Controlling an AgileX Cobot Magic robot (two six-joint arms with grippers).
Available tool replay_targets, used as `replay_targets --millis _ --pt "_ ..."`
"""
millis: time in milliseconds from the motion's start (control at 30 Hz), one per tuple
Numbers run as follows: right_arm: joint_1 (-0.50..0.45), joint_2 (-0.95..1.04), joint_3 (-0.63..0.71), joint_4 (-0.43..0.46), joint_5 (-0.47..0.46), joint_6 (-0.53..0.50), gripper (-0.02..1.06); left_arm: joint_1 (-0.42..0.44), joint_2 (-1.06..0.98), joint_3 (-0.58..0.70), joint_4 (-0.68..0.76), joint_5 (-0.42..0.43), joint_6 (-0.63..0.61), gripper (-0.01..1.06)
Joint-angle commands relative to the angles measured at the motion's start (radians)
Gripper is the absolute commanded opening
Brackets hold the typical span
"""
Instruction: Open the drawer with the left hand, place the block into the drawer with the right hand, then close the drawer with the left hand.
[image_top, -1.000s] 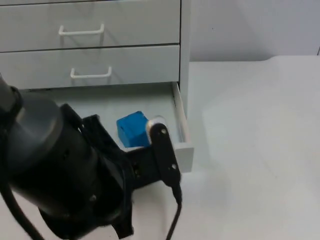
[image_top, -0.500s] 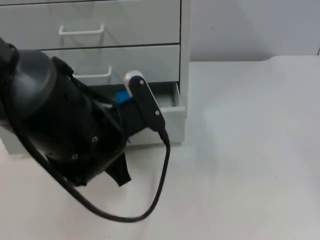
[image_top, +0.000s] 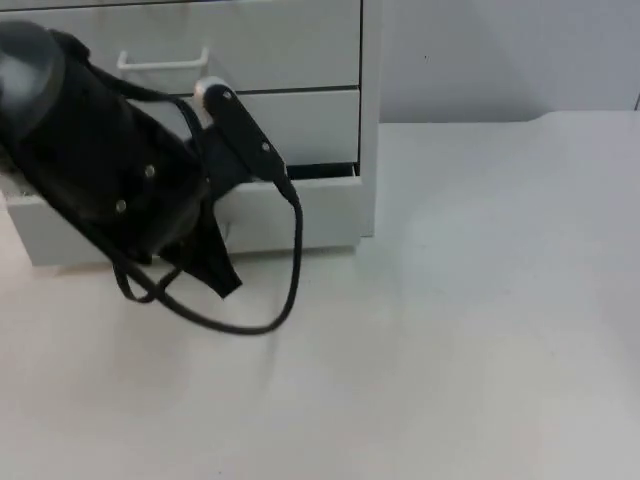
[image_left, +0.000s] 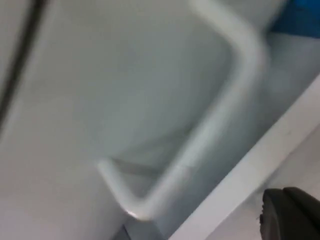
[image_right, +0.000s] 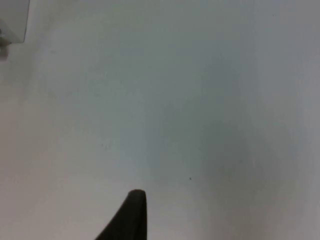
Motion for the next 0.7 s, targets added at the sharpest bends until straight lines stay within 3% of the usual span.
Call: replay_targets --millis 0,200,367,467,600,667 --pt "0.006 -0.001 -0.001 -0.006 -0.013 -0.006 1.05 0.041 0.007 -0.035 0.014 -0.014 0.0 0.0" --pt "0.006 -0.001 -0.001 -0.006 -0.018 -0.006 1.05 0.093 0.061 -0.102 0.014 -0.015 0.014 0.0" --pt "0.006 -0.001 -0.001 -0.006 -0.027 -0.006 1.05 0.085 0.076 -0.114 0.014 -0.01 0.016 0.0" --pt "0.006 -0.001 -0.001 -0.006 -0.027 -0.006 1.05 0.06 0.071 -0.109 -0.058 -0.008 0.103 0.0" --pt "0.006 -0.001 -0.001 -0.006 -0.027 -0.006 1.05 -0.007 0.001 -0.065 -0.282 -0.01 0.296 0.0" --pt "0.006 -0.001 -0.001 -0.006 -0.027 -0.006 1.05 -0.024 -0.03 -0.047 -0.328 -0.01 0.328 0.0"
